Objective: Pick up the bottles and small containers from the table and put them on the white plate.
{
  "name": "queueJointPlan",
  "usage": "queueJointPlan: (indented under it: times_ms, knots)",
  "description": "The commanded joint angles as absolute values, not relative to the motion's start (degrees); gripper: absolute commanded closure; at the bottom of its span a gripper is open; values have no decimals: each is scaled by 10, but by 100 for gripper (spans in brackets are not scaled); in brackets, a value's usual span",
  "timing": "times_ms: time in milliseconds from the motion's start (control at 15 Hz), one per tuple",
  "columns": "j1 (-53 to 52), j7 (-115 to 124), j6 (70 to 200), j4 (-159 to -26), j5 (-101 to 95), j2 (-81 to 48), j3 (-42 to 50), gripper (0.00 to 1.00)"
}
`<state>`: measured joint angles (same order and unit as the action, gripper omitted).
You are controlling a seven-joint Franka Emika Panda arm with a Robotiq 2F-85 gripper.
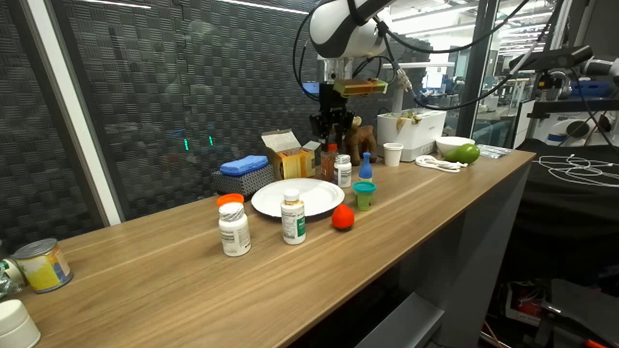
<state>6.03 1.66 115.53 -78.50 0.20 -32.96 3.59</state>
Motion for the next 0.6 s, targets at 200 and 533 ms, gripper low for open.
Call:
queueJointPlan:
  times_ms: [200,533]
  knots:
    - [36,25,1145,-758,-43,-320,44,76]
    - [9,24,1139,-742,-70,-302,37,76]
